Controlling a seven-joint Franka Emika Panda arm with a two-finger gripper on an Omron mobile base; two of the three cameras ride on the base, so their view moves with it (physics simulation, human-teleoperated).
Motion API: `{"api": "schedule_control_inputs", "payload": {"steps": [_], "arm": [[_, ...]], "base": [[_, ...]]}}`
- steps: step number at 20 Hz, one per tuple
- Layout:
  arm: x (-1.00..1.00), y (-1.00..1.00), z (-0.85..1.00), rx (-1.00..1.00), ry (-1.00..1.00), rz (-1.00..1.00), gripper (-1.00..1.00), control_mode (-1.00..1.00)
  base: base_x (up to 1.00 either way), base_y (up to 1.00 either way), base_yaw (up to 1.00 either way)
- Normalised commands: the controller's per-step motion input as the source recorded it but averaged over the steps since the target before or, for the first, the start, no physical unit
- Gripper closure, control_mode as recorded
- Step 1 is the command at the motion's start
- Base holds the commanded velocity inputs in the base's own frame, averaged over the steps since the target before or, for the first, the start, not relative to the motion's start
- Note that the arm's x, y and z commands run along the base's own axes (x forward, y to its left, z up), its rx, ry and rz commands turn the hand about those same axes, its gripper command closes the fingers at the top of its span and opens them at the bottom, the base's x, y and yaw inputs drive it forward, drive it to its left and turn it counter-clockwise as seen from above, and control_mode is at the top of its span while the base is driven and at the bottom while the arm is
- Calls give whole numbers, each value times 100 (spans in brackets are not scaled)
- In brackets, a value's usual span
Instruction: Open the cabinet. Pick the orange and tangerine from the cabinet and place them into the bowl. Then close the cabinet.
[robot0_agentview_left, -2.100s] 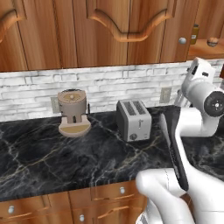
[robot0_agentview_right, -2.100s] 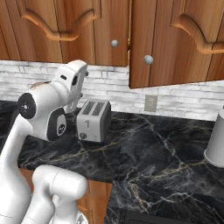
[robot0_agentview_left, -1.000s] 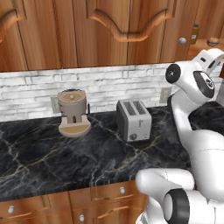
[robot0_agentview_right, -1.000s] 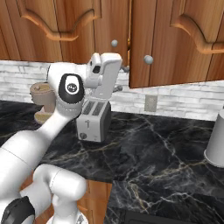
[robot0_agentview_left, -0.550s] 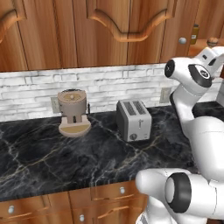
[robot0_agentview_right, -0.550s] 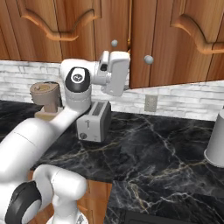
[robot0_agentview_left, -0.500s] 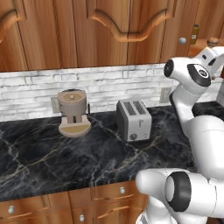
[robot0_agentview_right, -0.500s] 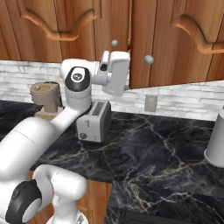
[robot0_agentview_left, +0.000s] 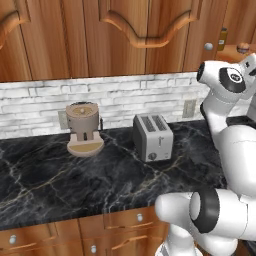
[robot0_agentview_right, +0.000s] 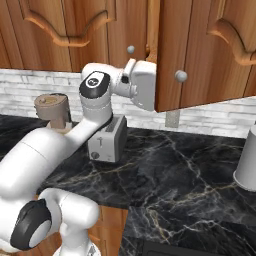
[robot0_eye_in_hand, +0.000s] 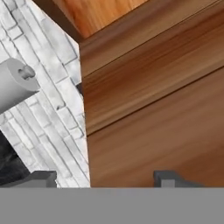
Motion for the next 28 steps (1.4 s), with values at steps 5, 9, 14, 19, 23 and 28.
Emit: {"api": "schedule_control_inputs", "payload": {"steps": [5,9,14,19,23,28], "arm": [[-67,-99,6,9,-18,-14,-100,-100],[-42,-43,1,2,-18,-1,-100,-100],[-37,73,-18,-15,-22,2,-100,-100],[-58,100,-2,-8,-23,10,-100,-100],[-48,99,27,0,-14,27,-100,-100],[-42,58,38,0,-4,48,-100,-100]], "base": [[0,0,0],[0,0,0],[0,0,0],[0,0,0],[0,0,0],[0,0,0]]}}
